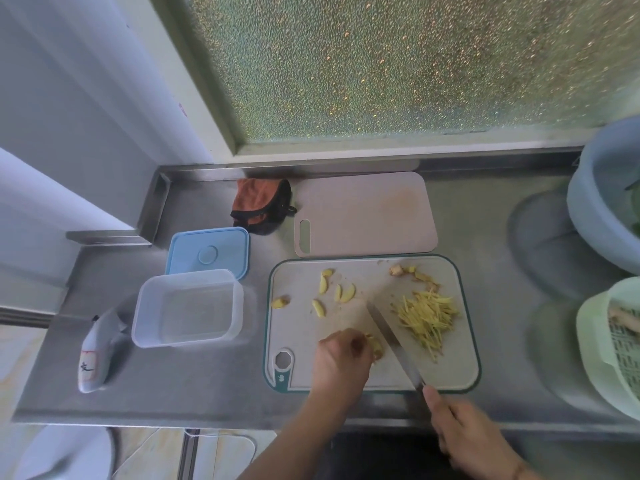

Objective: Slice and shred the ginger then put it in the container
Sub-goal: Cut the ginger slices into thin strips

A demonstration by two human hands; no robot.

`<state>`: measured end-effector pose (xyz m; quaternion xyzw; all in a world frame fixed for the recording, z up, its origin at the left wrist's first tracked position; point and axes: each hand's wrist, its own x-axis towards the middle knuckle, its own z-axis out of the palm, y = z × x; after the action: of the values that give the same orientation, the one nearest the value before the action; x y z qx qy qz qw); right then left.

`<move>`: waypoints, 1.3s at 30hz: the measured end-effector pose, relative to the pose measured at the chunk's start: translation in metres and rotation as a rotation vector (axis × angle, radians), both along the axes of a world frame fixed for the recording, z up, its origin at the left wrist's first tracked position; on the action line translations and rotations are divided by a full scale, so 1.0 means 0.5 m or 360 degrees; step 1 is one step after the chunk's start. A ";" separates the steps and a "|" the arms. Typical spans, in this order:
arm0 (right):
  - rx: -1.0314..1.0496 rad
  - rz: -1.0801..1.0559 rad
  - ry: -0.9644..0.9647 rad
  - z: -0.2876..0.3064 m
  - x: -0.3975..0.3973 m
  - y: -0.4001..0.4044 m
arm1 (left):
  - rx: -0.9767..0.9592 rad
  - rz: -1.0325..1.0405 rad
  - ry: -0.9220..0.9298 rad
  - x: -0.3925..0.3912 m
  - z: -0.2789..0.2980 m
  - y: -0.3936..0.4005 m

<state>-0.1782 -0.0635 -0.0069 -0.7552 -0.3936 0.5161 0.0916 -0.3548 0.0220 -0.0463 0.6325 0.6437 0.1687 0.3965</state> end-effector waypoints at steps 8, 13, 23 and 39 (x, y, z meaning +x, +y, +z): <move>-0.0019 0.0037 0.0098 0.007 -0.022 0.013 | -0.0112 0.0270 -0.0103 0.018 0.009 -0.006; 0.0040 0.0064 0.0135 0.014 0.022 0.031 | -0.0246 0.0413 -0.0199 0.016 0.019 -0.015; 0.0012 0.0504 0.0059 0.018 0.091 0.078 | -0.0044 0.0502 -0.0165 0.056 0.000 -0.024; 0.0014 0.0632 -0.0067 0.016 0.083 0.088 | 0.1128 -0.0629 0.0181 -0.003 -0.095 -0.020</move>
<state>-0.1369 -0.0194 0.0012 -0.6729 -0.5388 0.5066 -0.0170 -0.3561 0.0119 -0.0937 0.8497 0.4327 0.2654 0.1426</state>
